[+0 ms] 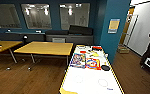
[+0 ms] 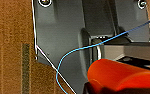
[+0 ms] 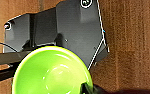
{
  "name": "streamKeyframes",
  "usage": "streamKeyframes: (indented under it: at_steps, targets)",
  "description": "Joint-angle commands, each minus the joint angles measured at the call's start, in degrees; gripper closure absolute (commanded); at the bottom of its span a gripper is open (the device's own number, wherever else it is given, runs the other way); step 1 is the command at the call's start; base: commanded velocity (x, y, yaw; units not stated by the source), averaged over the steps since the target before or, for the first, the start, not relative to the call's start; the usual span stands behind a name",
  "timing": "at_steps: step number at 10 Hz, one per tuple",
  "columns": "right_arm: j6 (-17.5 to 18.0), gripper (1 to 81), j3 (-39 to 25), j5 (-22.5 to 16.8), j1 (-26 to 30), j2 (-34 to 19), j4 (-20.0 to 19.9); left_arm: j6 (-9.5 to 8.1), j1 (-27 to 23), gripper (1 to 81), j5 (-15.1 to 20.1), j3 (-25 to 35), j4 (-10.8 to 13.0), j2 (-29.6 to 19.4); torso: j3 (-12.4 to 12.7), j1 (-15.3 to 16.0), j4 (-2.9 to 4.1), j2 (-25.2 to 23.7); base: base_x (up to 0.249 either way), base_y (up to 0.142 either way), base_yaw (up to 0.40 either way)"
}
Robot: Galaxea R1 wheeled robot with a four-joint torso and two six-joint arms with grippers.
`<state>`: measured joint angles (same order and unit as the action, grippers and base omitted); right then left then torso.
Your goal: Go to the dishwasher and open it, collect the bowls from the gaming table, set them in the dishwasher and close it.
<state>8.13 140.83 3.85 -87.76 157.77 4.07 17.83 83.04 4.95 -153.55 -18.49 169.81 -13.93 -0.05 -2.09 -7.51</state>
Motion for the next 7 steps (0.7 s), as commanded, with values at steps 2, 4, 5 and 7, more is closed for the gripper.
streamKeyframes:
  at_steps: [2,4,5,7]
  targets:
    - [-0.3,81.1,0.4,-3.6,2.5,-0.4,0.5,0.18,-2.4,81.1,4.0,-0.3,-0.4,-0.4,0.0,0.1,0.00,0.0,-0.082,0.000,0.000]
    - [-0.2,81.1,0.7,-3.6,2.6,-0.2,0.1,0.18,-2.3,81.1,4.0,-0.9,-0.3,0.3,0.0,0.1,0.00,0.0,-0.083,0.000,0.000]
    - [-0.1,81.1,0.7,-3.6,2.6,0.1,-0.1,0.18,-2.4,81.1,4.0,-1.5,-0.2,0.7,0.0,0.1,0.00,0.0,-0.082,0.000,0.000]
    - [-0.1,81.1,0.6,-3.6,2.3,0.4,0.2,0.18,-2.3,81.1,4.0,-1.7,-0.1,0.8,0.0,0.1,0.00,0.0,-0.082,0.000,0.000]
